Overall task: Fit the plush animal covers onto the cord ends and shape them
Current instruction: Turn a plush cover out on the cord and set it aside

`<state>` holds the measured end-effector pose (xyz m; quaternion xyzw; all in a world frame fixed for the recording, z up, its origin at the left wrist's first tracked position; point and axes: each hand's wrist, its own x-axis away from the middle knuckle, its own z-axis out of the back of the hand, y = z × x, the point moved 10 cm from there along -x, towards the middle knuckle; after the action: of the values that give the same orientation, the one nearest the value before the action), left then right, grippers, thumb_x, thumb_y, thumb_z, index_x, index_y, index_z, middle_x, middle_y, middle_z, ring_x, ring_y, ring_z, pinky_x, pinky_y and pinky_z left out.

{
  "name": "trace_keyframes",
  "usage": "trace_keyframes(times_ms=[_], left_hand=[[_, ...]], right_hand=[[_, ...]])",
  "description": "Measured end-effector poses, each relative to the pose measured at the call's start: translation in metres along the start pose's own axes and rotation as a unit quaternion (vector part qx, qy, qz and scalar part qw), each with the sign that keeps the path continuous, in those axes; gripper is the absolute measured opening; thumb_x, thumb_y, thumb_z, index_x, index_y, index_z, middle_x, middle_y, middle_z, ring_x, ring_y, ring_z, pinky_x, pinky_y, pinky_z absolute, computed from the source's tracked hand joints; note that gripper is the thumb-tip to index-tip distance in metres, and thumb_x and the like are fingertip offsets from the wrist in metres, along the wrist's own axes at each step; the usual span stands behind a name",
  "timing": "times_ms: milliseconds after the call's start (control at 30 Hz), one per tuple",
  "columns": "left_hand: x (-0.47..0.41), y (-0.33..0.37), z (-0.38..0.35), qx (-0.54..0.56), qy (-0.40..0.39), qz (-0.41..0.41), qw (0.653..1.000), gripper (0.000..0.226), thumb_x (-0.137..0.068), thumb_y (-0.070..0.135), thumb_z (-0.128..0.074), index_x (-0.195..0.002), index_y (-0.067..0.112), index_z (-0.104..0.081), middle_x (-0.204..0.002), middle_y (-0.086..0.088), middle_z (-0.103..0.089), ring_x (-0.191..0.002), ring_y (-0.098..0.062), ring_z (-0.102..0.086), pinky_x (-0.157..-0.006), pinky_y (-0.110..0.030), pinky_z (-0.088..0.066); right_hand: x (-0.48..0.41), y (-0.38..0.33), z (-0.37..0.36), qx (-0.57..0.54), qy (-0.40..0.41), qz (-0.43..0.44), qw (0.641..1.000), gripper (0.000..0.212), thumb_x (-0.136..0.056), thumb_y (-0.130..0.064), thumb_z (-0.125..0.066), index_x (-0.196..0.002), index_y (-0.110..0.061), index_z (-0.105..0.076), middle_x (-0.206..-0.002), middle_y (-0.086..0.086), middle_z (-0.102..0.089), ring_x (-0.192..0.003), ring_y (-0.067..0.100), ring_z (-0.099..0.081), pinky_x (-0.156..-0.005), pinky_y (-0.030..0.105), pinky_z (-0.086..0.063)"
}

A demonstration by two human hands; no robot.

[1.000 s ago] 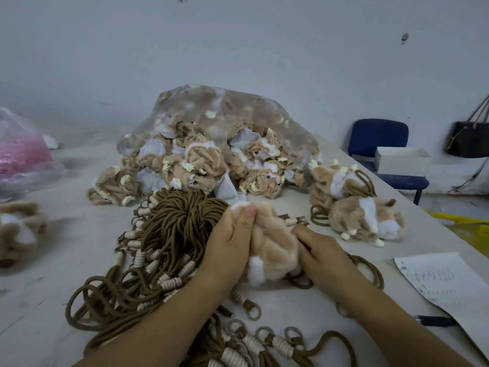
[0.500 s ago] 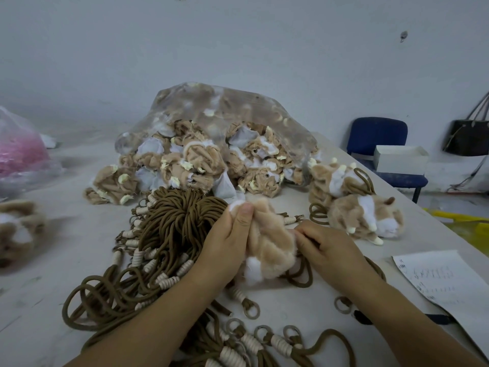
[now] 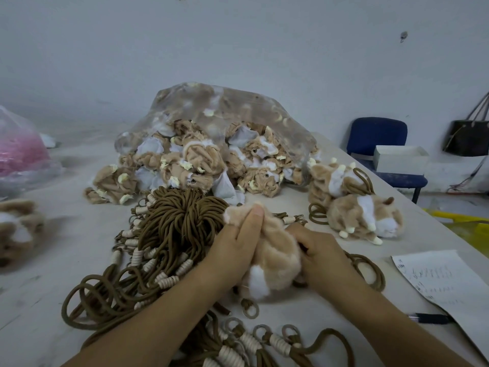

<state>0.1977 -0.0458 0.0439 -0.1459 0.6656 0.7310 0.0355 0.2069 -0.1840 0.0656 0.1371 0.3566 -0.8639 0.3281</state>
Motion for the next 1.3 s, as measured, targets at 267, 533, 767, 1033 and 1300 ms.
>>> trace_keyframes(times_ms=[267,533,767,1033,1300], left_hand=[[0.000,0.006,0.001,0.029,-0.022,-0.036,0.999,0.047,-0.090,0.054,-0.044,-0.097,0.015,-0.068,-0.091,-0.010,-0.072,-0.090,-0.019,-0.071,-0.079,-0.030,-0.057],[-0.003,0.007,0.013,0.003,0.025,-0.064,0.998,0.036,-0.095,0.054,-0.043,-0.087,0.029,-0.068,-0.084,0.001,-0.070,-0.084,-0.019,-0.067,-0.077,-0.033,-0.055],[-0.003,0.015,0.018,0.010,0.024,-0.081,0.996,0.044,-0.083,0.059,-0.050,-0.084,0.020,-0.068,-0.075,0.007,-0.069,-0.072,-0.006,-0.064,-0.065,-0.022,-0.053],[-0.004,0.013,0.009,0.012,-0.006,-0.066,0.998,0.033,-0.085,0.056,-0.044,-0.076,0.036,-0.069,-0.076,0.006,-0.071,-0.077,-0.008,-0.068,-0.070,-0.023,-0.054],[0.000,0.013,0.000,0.034,-0.008,-0.074,0.997,0.055,-0.082,0.068,-0.039,-0.083,0.022,-0.071,-0.073,0.002,-0.071,-0.074,-0.008,-0.068,-0.067,-0.019,-0.053]], right_hand=[[-0.001,0.017,-0.010,-0.044,-0.011,-0.052,0.998,0.015,-0.093,-0.021,-0.053,-0.080,-0.017,-0.060,-0.068,0.001,-0.063,-0.062,0.014,-0.056,-0.061,0.036,-0.045],[-0.001,0.013,0.008,0.014,0.018,0.010,1.000,0.048,-0.083,-0.067,-0.028,-0.074,-0.027,-0.053,-0.063,-0.006,-0.057,-0.060,0.009,-0.054,-0.053,0.023,-0.038],[-0.001,0.007,0.017,0.069,0.028,0.054,0.996,0.044,-0.089,-0.062,-0.034,-0.072,-0.027,-0.055,-0.053,-0.012,-0.048,-0.057,0.008,-0.052,-0.048,0.019,-0.035],[0.001,0.002,0.012,0.025,0.028,0.051,0.998,0.056,-0.087,-0.067,-0.028,-0.076,-0.021,-0.058,-0.057,-0.010,-0.053,-0.061,0.006,-0.053,-0.054,0.016,-0.038],[0.001,0.005,0.001,-0.004,0.010,0.008,1.000,0.028,-0.094,-0.031,-0.050,-0.068,-0.040,-0.048,-0.060,-0.014,-0.056,-0.060,0.005,-0.053,-0.051,0.022,-0.039]])
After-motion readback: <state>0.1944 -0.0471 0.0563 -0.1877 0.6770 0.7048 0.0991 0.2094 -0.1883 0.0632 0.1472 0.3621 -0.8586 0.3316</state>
